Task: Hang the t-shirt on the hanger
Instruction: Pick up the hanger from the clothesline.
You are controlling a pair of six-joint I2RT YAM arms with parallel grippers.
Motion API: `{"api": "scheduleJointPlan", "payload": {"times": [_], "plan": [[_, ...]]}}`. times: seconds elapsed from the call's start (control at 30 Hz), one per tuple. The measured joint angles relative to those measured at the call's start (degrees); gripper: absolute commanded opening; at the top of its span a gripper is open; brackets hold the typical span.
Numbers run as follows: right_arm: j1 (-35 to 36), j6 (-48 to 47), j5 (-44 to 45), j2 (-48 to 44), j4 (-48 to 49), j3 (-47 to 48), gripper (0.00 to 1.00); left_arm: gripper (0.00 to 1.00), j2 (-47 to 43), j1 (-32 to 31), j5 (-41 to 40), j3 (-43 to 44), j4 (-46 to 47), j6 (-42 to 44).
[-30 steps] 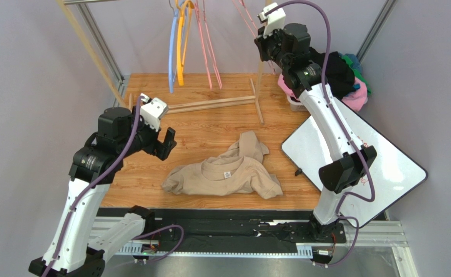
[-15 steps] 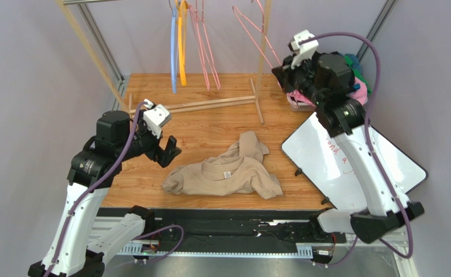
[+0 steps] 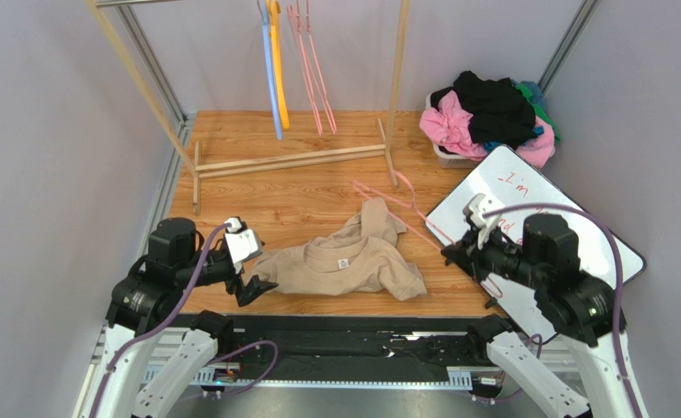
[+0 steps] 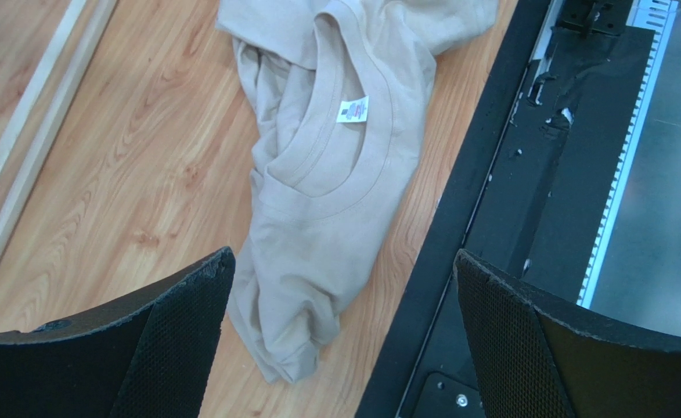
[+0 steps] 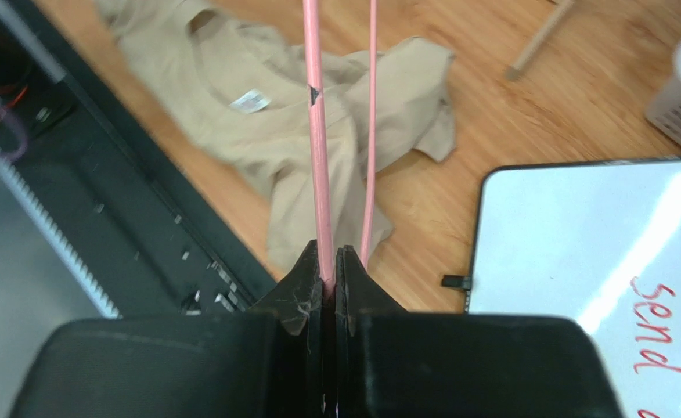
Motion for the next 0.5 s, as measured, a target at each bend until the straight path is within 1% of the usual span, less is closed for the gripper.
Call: {"api": "scheduleJointPlan", "payload": {"times": [0.1,0.2,0.33,0.4,0.5], "plan": [[0.0,-4.7,-7.5,-4.1,-4.9,-0.2,0.00,0.99,-2.2,0.0,1.1,-2.1,1.4,1.4],[0.0,-9.5,-15.4,-4.7,-8.9,-0.3,0.00,0.99,-1.9,0.0,3.5,-3.5,3.7,3.1],[0.0,-15.0,-24.3,-0.3,-12.2,-0.5,0.00,0.98,-0.1,-0.3,6.1,-3.8,5.9,5.9],[0.0,-16.6,-27.1,2.7,-12.8,-0.7,0.00,0.97,1.0,-0.7,6.9,-3.8,6.6,7.0],[0.0,-18.3,-30.2,6.6,-12.4,-0.7,0.00,0.94,2.6,-3.8,7.3,-3.9,7.7,7.9]]}}
